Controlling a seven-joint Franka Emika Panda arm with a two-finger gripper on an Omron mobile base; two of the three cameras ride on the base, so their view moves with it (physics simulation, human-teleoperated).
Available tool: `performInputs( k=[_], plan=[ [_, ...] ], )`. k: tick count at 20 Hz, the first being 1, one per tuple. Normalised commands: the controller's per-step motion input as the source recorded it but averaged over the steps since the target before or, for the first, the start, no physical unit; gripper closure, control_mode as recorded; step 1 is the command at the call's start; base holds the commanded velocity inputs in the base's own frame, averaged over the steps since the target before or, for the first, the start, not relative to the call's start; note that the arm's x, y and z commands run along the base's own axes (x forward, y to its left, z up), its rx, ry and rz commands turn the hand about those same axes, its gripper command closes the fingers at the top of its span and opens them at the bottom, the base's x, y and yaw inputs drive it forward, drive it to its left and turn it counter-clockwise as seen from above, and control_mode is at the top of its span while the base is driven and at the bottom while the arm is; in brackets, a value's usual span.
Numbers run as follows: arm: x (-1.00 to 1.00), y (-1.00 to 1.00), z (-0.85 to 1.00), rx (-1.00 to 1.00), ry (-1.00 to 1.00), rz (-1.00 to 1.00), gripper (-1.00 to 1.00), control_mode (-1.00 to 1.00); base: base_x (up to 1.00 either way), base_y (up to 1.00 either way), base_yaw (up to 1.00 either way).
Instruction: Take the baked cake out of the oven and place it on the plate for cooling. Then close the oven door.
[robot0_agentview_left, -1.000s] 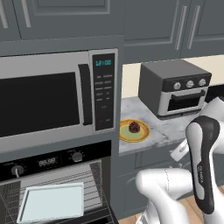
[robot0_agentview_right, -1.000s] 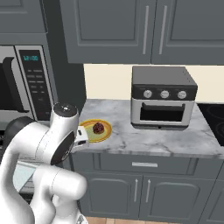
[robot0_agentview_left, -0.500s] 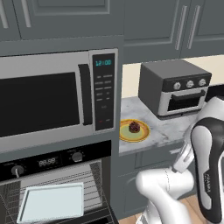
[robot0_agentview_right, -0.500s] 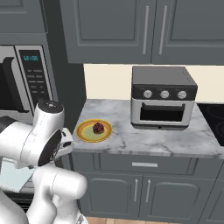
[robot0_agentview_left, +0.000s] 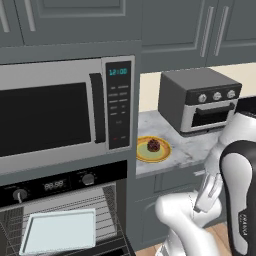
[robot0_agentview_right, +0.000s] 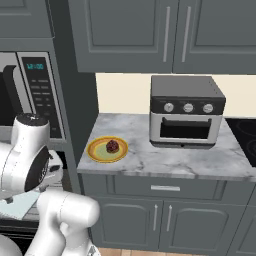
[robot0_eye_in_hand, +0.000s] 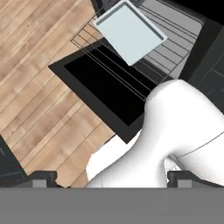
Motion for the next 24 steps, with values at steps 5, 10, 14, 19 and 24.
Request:
performInputs(
  k=[5, 10, 14, 19, 24],
  plan=[
    [-0.55, 0.37, -0.09, -0.01, -0.05, 0.01, -1.00, -1.00, 0.00, 0.00, 0.00],
    [-0.54, 0.37, -0.09, -0.02, -0.06, 0.02, -1.00, -1.00, 0.00, 0.00, 0.00],
    [-0.53, 0.37, -0.12, -0.04, -0.12, 0.03, -1.00, -1.00, 0.00, 0.00, 0.00],
    [-0.49, 0.37, -0.15, -0.06, -0.08, 0.02, -1.00, -1.00, 0.00, 0.00, 0.00],
    [-0.45, 0.40, -0.17, -0.08, -0.03, 0.01, -1.00, -1.00, 0.00, 0.00, 0.00]
  ],
)
